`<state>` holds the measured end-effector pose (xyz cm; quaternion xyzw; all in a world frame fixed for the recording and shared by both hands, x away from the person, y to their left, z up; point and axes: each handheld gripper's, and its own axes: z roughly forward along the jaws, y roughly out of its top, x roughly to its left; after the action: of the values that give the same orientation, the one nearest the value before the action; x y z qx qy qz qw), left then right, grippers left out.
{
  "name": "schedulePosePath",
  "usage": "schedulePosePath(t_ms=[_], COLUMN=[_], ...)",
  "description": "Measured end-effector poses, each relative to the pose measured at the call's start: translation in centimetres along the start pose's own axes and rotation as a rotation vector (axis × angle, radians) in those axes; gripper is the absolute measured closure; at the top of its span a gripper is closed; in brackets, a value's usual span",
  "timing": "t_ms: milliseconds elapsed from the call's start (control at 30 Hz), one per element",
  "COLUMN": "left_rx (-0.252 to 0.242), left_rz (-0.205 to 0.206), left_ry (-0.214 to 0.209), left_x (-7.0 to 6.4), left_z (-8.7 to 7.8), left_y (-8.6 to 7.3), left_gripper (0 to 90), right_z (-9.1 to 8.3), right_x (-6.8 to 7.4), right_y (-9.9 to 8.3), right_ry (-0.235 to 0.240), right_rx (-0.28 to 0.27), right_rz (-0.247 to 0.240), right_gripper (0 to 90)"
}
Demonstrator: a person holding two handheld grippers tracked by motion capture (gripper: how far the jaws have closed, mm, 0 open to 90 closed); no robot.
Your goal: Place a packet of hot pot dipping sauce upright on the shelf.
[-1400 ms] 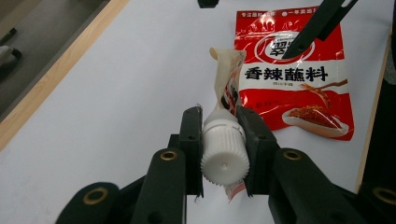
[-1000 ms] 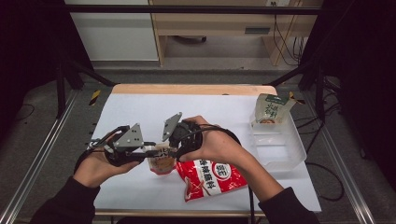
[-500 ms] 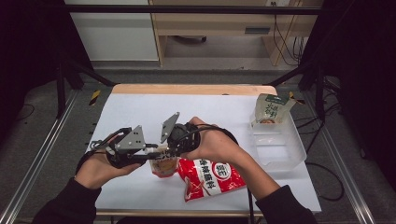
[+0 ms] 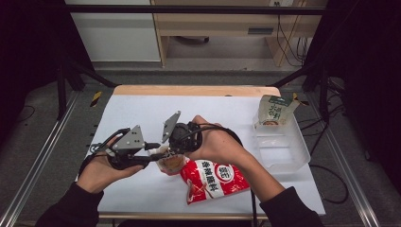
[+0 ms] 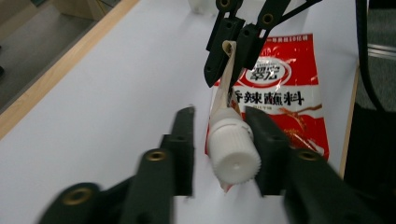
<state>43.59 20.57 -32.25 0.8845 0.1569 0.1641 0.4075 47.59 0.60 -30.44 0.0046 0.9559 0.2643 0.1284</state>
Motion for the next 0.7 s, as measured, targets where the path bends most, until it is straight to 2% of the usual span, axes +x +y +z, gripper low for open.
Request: schedulePosePath(t_ms=[100, 333, 433, 567, 700], left_rx=[-0.038, -0.033, -0.026, -0.014, 0.004], left_rz=[-0.019, -0.053, -0.065, -0.07, -0.101], left_ry=[0.033, 0.073, 0.084, 0.093, 0.12], left_x=[-0.1, 0.0, -0.2, -0.5, -0.7], left_z=[-0.6, -0.8, -0.6, -0.3, 0.1], left_y=[-0.2, -1.5, -2.2, -3.3, -4.5], left_gripper=[43.2, 24.5, 17.8, 13.0, 7.7], right_z=[-0.5, -2.0, -2.8, -4.1, -5.2], right_x=[-0.2, -0.8, -1.1, -1.5, -1.9], right_y=[0.0, -0.3, -0.4, -0.6, -1.0], right_ry=[-0.017, -0.046, -0.061, -0.086, -0.101], right_rx=[0.002, -0.035, -0.045, -0.061, -0.077], right_rz=[-0.002, 0.019, 0.022, 0.02, 0.025], right_gripper=[87.7, 87.8, 87.7, 87.7, 87.9])
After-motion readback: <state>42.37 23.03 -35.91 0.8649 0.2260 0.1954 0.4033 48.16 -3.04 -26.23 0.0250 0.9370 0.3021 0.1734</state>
